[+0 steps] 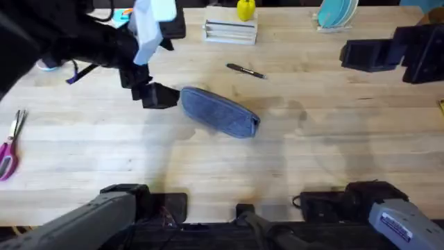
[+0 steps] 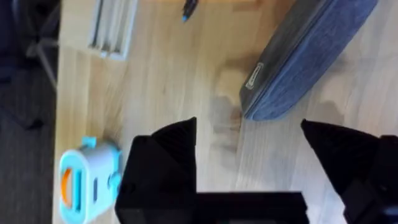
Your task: Unzip the bag, pick up the pens from the table one at a time and place them inside, then zip the bag closed.
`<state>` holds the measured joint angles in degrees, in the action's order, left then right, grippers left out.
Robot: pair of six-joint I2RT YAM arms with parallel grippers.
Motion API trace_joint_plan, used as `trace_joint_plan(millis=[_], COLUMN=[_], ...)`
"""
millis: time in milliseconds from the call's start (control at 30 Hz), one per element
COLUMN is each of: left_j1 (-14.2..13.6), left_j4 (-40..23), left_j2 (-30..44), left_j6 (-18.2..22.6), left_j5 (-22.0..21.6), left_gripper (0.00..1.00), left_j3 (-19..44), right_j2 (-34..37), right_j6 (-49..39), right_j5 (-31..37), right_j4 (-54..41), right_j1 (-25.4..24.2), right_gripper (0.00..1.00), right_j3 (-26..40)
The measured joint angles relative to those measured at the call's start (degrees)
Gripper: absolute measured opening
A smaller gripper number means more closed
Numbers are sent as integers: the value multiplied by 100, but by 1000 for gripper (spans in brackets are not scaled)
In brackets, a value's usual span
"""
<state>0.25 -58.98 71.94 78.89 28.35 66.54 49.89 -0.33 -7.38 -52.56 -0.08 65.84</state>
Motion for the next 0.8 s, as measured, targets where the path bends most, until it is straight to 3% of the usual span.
trace_joint_plan(millis=[133, 367, 400, 800], left_j1=[38, 175, 184, 184], left_j4=[0, -272, -429, -362], left_j2=[522, 1227, 1441, 2364], left_j6=[458, 842, 1080, 1416], left_j5=[447, 1052, 1177, 1302], left_gripper=[990, 991, 990, 991], left_j3=[0, 0, 2, 2], right_j2=[0, 0, 0, -1], right_j6=[-1, -1, -1, -10], right_j5=[0, 0, 0, 2], right_j4=[1, 1, 3, 3], right_j1=[0, 0, 0, 0], right_gripper=[996, 996, 996, 996], right_j3=[0, 0, 0, 0])
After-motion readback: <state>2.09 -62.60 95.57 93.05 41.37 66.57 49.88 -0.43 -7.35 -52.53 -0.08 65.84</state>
